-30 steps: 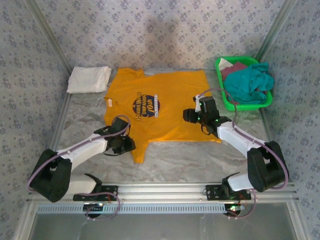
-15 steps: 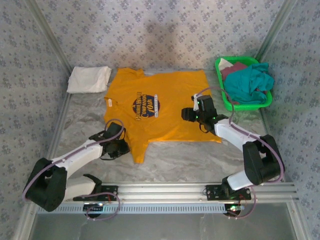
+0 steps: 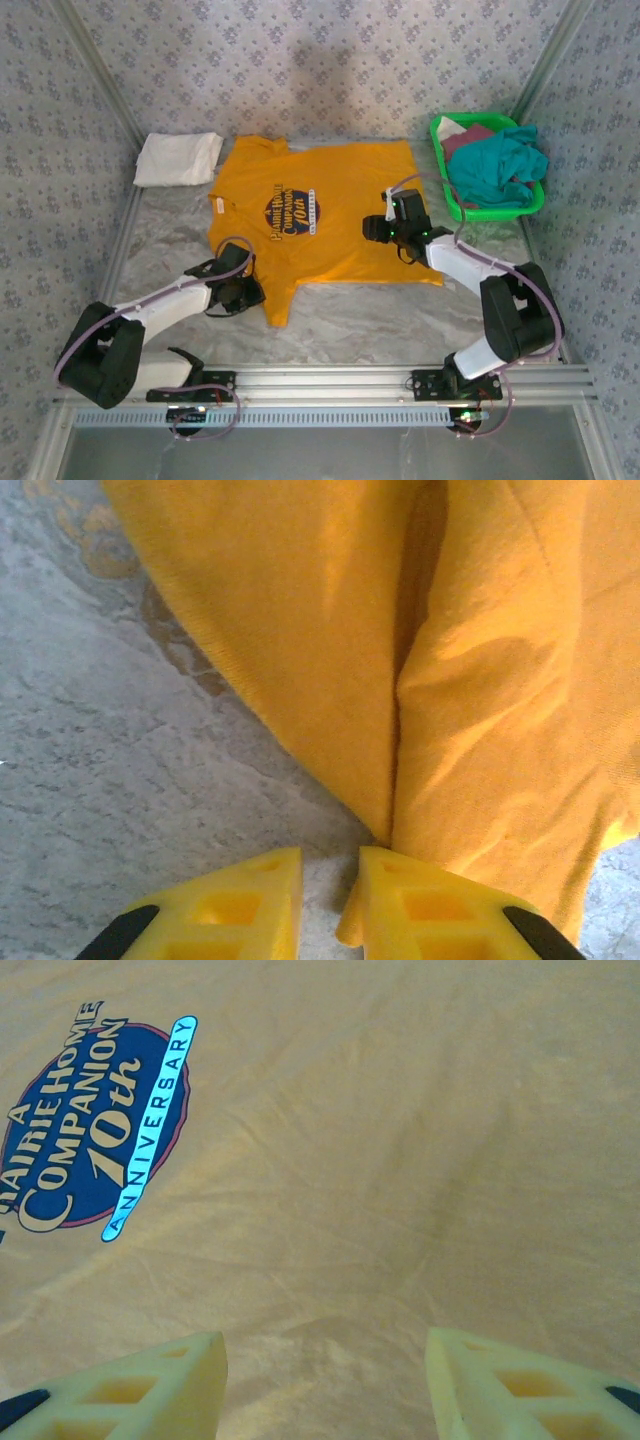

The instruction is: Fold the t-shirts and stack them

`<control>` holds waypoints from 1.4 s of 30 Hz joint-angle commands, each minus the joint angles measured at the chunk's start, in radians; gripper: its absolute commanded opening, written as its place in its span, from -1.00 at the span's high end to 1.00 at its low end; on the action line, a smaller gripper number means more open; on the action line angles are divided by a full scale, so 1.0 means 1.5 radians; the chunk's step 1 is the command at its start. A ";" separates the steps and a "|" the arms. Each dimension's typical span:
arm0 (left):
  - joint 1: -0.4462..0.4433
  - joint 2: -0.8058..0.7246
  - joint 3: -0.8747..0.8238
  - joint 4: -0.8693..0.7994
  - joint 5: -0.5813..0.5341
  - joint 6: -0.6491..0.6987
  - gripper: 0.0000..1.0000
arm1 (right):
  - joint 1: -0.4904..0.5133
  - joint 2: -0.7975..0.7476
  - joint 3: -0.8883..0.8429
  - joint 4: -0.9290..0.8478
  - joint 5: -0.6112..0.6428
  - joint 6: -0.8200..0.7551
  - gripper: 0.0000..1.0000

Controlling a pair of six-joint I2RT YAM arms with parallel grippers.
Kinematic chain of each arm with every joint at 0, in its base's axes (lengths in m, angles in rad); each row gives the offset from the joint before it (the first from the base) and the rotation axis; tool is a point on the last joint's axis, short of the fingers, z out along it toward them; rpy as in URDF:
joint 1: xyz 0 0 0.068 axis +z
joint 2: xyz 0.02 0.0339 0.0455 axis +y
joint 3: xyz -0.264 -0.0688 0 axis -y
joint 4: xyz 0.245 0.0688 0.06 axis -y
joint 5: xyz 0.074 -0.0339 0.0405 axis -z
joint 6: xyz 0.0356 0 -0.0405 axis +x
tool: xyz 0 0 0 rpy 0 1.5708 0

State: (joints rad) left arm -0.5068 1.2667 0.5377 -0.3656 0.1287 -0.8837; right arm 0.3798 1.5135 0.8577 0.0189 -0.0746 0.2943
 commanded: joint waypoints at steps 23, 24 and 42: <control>-0.032 0.073 0.014 0.029 0.001 -0.013 0.91 | -0.011 0.019 0.027 -0.010 0.010 -0.011 -0.13; -0.032 0.070 0.014 0.027 0.000 -0.011 0.91 | -0.010 0.020 0.028 -0.010 0.011 -0.010 -0.13; -0.039 0.053 0.033 0.027 0.016 -0.012 0.68 | -0.012 0.023 0.026 -0.012 0.016 -0.009 -0.13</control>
State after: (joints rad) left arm -0.5552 1.3304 0.5797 -0.3431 0.1307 -0.8925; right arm 0.3687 1.5394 0.8742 0.0181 -0.0666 0.2939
